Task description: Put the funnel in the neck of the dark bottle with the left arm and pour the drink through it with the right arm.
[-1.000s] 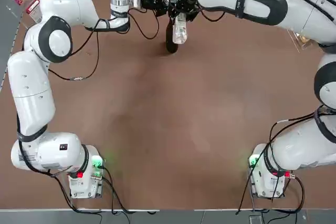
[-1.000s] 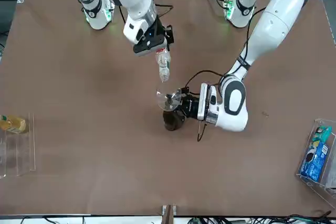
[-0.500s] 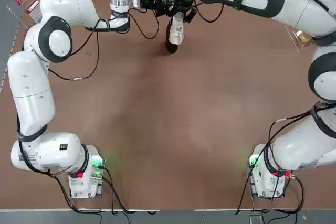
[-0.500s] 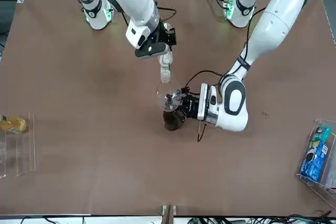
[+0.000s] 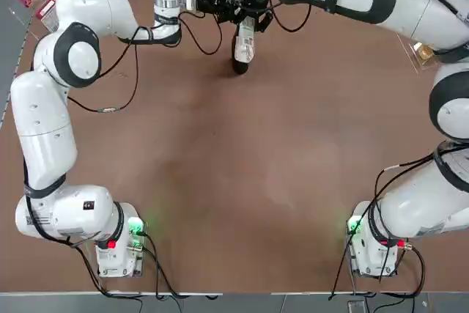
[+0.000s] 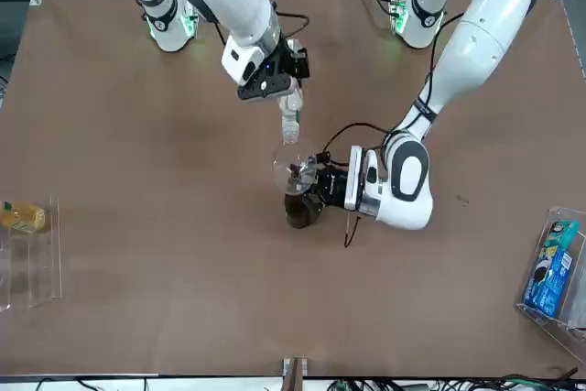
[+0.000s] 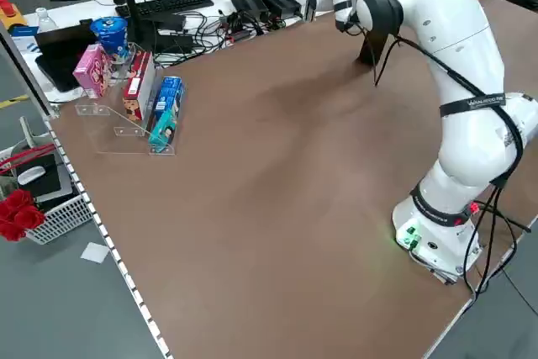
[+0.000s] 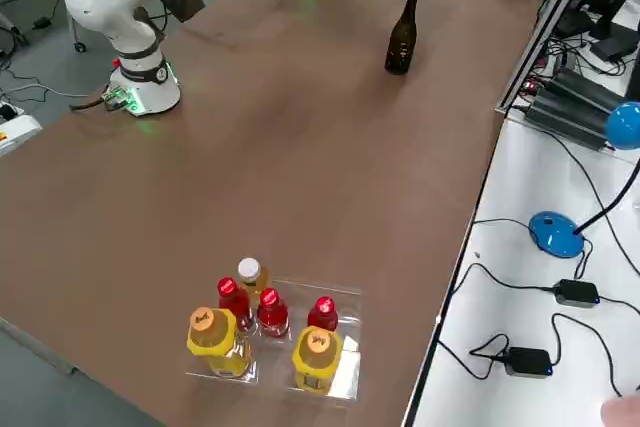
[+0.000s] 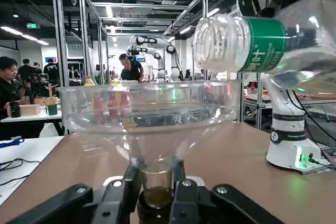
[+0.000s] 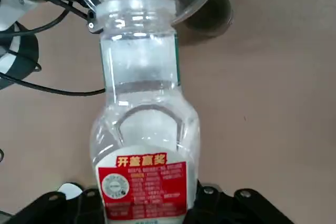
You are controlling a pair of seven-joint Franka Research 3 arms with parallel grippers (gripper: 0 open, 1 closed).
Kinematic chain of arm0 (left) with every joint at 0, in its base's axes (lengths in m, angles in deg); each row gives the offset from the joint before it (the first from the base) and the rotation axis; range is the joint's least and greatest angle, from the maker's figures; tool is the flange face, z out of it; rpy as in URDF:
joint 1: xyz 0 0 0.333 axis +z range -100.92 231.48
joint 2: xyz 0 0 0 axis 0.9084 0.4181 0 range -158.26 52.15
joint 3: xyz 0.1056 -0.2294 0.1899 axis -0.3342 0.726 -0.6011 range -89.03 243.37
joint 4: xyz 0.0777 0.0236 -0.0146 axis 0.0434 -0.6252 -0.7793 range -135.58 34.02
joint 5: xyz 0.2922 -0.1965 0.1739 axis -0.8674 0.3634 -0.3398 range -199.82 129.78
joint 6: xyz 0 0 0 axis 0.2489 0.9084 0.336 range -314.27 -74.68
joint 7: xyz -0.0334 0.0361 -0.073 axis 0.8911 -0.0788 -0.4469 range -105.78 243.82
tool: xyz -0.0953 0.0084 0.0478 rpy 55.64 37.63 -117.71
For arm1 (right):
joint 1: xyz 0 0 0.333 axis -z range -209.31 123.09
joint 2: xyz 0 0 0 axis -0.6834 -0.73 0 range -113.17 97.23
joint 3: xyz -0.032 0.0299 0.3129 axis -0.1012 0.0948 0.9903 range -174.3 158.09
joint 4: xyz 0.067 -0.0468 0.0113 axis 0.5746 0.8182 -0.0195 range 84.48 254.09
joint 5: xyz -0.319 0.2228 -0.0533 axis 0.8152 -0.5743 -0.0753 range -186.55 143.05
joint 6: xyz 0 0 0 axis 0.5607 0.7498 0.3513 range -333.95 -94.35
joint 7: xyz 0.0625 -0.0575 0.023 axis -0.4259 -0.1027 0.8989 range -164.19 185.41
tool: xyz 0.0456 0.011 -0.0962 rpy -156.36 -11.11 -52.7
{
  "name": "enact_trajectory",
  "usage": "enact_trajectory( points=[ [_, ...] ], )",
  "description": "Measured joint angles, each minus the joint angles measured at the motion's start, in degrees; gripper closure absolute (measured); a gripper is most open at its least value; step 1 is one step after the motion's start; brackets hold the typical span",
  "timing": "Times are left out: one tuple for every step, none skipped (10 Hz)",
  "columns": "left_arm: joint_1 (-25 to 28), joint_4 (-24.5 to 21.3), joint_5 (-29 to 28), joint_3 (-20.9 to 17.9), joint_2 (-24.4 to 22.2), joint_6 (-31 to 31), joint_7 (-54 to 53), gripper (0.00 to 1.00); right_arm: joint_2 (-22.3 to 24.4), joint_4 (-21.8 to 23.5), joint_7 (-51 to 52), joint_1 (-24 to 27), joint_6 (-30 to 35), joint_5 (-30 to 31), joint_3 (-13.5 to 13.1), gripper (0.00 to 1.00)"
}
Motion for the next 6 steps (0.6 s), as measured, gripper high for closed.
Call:
enact_trajectory(
  points=[
    [0.0, 0.0, 0.0, 0.0, 0.0, 0.0, 0.0, 0.7, 0.0, -0.2, -0.1, 0.0, 0.2, 0.0, 0.0, 0.55],
    [0.0, 0.0, 0.0, 0.0, 0.0, 0.0, 0.1, 0.7, 0.0, -0.3, -0.3, 0.0, 0.4, 0.0, 0.0, 0.55],
    [0.0, 0.0, 0.0, 0.0, 0.0, 0.0, 0.4, 0.7, -0.1, -0.4, -0.7, 0.0, 0.5, 0.0, 0.1, 0.55],
    [0.0, 0.0, 0.0, 0.0, 0.0, 0.0, 0.7, 0.7, -0.1, -0.5, -1.1, 0.0, 0.5, 0.0, 0.1, 0.55],
    [0.0, 0.0, 0.0, 0.0, 0.0, 0.0, 0.8, 0.7, -0.1, -0.5, -1.3, 0.0, 0.5, 0.0, 0.2, 0.55],
    [0.0, 0.0, 0.0, 0.0, 0.0, 0.0, 0.8, 0.7, -0.1, -0.7, -1.4, 0.0, 0.5, 0.0, 0.2, 0.55]
  ],
)
